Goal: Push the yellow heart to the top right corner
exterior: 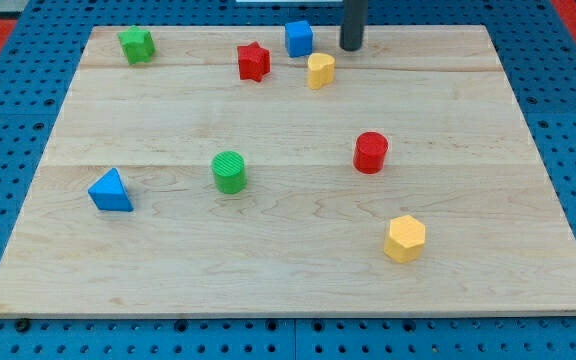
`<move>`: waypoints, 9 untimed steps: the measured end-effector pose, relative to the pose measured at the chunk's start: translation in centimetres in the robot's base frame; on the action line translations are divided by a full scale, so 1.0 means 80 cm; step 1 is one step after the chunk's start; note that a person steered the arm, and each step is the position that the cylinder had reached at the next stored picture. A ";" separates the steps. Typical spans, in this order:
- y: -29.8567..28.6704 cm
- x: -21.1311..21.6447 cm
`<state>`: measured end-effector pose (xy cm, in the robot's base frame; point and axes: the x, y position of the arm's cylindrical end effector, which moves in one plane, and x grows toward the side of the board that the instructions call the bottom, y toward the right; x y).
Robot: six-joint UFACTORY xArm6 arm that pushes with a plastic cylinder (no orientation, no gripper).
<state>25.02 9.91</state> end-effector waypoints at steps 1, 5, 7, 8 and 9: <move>0.054 0.050; -0.147 0.105; -0.060 0.020; -0.008 0.020; -0.002 0.035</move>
<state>27.86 9.73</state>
